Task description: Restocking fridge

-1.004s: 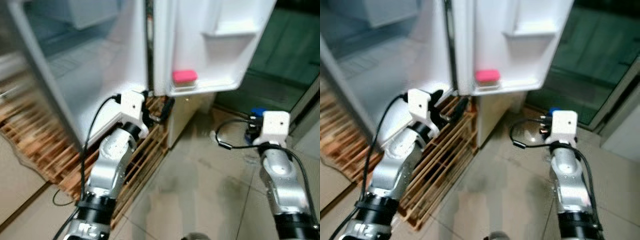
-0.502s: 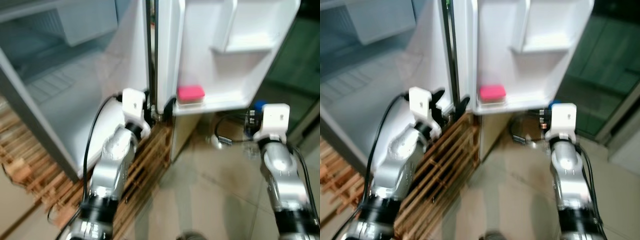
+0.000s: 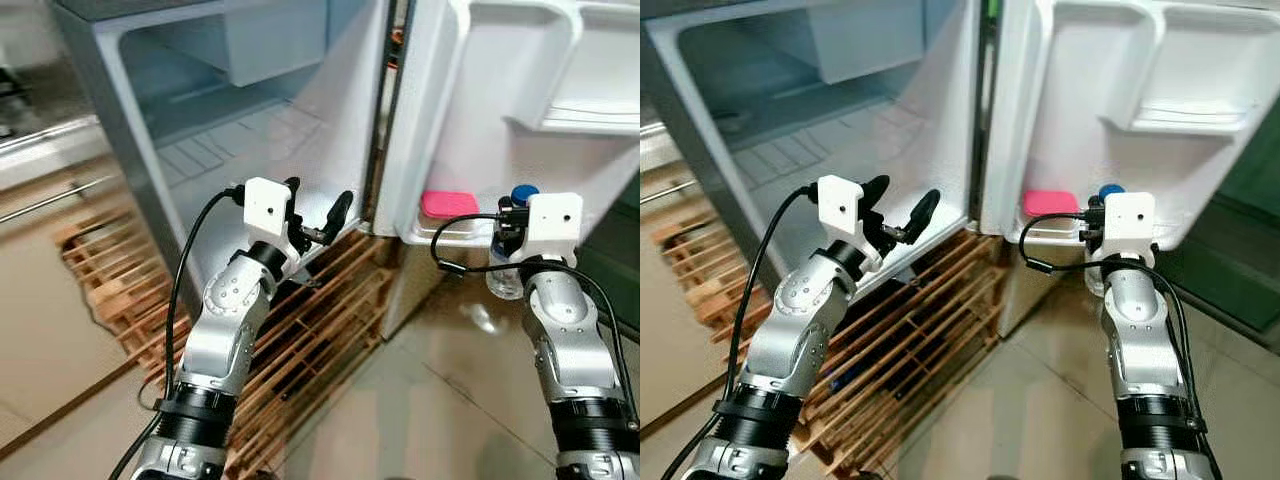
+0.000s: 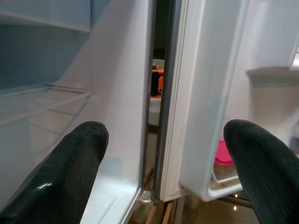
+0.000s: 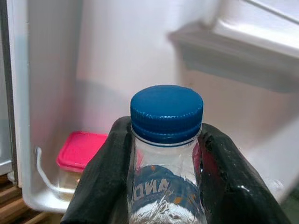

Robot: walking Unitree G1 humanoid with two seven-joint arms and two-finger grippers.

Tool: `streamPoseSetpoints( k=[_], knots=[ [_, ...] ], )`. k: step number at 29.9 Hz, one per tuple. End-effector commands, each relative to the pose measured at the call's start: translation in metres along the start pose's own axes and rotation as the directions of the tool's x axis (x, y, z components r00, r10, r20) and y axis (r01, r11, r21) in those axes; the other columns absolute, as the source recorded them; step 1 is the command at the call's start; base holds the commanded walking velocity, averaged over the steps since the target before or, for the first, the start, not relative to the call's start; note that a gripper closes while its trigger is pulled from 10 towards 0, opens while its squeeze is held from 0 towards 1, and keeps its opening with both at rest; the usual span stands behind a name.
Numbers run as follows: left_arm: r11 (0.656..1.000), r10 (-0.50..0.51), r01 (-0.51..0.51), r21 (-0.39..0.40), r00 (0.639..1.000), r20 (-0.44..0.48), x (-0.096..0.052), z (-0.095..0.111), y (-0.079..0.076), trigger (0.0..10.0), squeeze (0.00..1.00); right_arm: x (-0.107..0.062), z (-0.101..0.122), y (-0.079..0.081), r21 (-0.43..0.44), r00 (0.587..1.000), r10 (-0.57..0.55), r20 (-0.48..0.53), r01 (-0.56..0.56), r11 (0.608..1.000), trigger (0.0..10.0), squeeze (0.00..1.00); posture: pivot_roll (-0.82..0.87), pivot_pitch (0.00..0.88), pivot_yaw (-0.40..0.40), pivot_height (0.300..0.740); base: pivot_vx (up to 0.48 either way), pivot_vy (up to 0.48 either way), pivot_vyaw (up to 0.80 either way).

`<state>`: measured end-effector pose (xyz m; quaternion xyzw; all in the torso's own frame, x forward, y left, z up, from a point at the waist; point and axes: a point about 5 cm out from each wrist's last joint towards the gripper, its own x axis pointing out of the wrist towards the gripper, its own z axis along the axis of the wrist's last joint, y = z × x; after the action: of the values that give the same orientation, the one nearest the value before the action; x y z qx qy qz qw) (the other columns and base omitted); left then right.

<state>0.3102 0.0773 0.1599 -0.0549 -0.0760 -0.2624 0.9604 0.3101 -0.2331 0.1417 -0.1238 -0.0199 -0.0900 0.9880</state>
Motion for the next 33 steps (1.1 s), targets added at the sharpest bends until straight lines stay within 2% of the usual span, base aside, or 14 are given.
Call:
streamPoseSetpoints(
  k=[1, 8, 12, 15, 18, 23, 33],
  knots=[
    [1.0, -0.007, 0.007, 0.013, 1.0, -0.001, 0.002, 0.003, 0.0, 10.0, 0.0, 0.004, 0.013, -0.002, -0.006, 0.998, -0.013, 0.064, 0.013, 1.0, 10.0, 0.0, -0.15, 0.007, -0.001, 0.728, 0.341, -0.334, 0.68],
    [1.0, -0.003, 0.003, 0.0, 1.0, 0.018, 0.003, 0.005, 0.001, 10.0, 0.0, 0.003, 0.017, -0.004, -0.016, 0.996, -0.028, 0.082, 0.029, 0.999, 10.0, 0.0, -0.16, 0.007, 0.004, 0.728, 0.355, -0.317, 0.1],
    [1.0, 0.007, -0.006, -0.02, 0.999, 0.045, 0.004, 0.01, 0.003, 10.0, 0.0, 0.0, 0.036, -0.001, -0.096, 0.985, -0.009, 0.17, 0.025, 0.995, 10.0, 0.0, -0.17, 0.01, 0.006, 0.728, 0.065, 0.0, 0.0],
    [1.0, -0.001, 0.002, -0.024, 0.999, 0.046, 0.004, 0.01, 0.002, 10.0, 0.0, -0.002, 0.044, 0.0, -0.115, 0.981, -0.009, 0.195, 0.031, 0.993, 10.0, 0.0, -0.17, 0.011, 0.007, 0.728, 0.0, 0.0, 0.0],
    [0.999, -0.023, 0.024, -0.027, 0.999, 0.044, 0.004, 0.009, -0.002, 10.0, 0.0, -0.006, 0.05, 0.007, -0.101, 0.98, 0.012, 0.199, 0.008, 0.995, 10.0, 0.0, -0.17, 0.012, 0.008, 0.728, 0.0, 0.0, 0.0],
    [0.999, -0.029, 0.03, -0.025, 0.998, 0.047, 0.005, 0.01, -0.003, 10.0, 0.0, -0.007, 0.054, 0.01, -0.091, 0.977, 0.016, 0.213, 0.003, 0.996, 10.0, 0.0, -0.18, 0.013, 0.013, 0.728, 0.0, 0.0, 0.0],
    [0.999, -0.029, 0.03, -0.023, 0.998, 0.048, 0.005, 0.011, -0.002, 10.0, 0.0, -0.001, 0.071, 0.013, -0.231, 0.948, 0.093, 0.306, -0.02, 0.973, 10.0, 0.0, -0.17, 0.024, 0.016, 0.728, 0.0, 0.0, 0.0]
  ],
)
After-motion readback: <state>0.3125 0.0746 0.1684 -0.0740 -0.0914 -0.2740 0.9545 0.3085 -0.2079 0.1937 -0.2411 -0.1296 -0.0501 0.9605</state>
